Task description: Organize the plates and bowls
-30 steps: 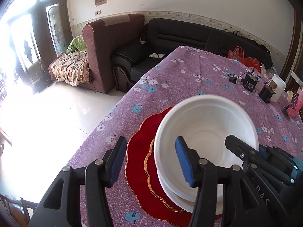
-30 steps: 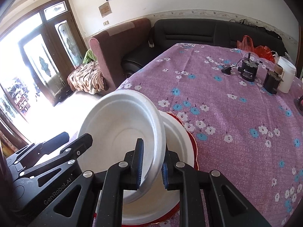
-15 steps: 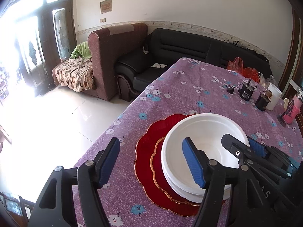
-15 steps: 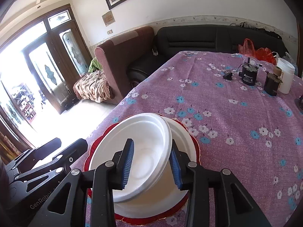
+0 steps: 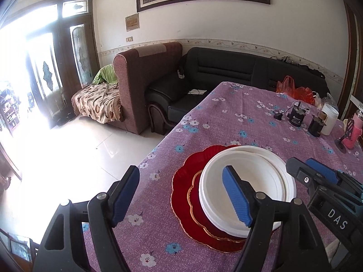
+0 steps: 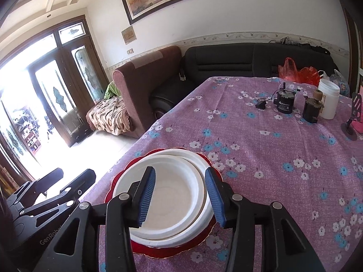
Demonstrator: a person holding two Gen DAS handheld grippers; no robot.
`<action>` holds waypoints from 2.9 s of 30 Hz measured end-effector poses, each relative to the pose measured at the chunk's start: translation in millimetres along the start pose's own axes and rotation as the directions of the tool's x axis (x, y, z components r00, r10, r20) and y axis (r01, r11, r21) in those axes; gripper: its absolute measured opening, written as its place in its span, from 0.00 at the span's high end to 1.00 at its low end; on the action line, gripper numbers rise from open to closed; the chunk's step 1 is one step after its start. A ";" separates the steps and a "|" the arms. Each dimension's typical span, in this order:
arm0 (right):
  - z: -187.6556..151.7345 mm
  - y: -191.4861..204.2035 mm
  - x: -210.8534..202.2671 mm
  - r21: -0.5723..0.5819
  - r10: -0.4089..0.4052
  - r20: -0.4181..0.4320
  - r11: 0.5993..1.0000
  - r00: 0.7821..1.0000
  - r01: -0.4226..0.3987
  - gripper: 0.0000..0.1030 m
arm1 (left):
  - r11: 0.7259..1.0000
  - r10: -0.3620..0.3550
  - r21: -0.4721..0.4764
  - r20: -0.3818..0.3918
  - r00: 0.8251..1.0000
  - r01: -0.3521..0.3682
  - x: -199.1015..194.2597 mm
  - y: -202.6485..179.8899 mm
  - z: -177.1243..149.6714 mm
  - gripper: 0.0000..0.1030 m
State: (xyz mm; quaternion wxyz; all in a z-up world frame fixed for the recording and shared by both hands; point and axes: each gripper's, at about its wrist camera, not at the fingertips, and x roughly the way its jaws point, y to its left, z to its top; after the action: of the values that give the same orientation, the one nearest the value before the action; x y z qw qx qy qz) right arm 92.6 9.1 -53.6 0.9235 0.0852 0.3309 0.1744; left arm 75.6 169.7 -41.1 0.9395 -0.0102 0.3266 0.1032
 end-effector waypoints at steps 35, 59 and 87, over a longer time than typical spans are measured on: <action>-60.2 -8.6 -83.5 -0.089 -0.098 0.141 0.990 0.985 0.111 0.33 | 0.998 0.025 0.059 0.225 0.974 -0.039 -73.5 -42.5 -23.1 0.05; -90.4 -27.3 -72.4 -0.042 -0.129 0.066 0.990 0.989 0.132 0.29 | 0.993 -0.073 0.095 0.070 0.995 0.066 -49.3 -61.4 -56.2 0.05; -93.4 -9.8 -51.5 -0.045 -0.145 0.025 0.988 0.989 0.146 0.27 | 0.993 -0.101 -0.050 0.113 0.988 0.107 -42.1 -20.3 -60.9 0.05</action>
State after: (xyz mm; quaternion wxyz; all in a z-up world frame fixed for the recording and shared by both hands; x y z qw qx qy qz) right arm -1.7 -15.5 -98.0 0.9391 0.0409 0.3219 0.1134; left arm 10.2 136.7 -64.1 0.9596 -0.0476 0.2701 0.0636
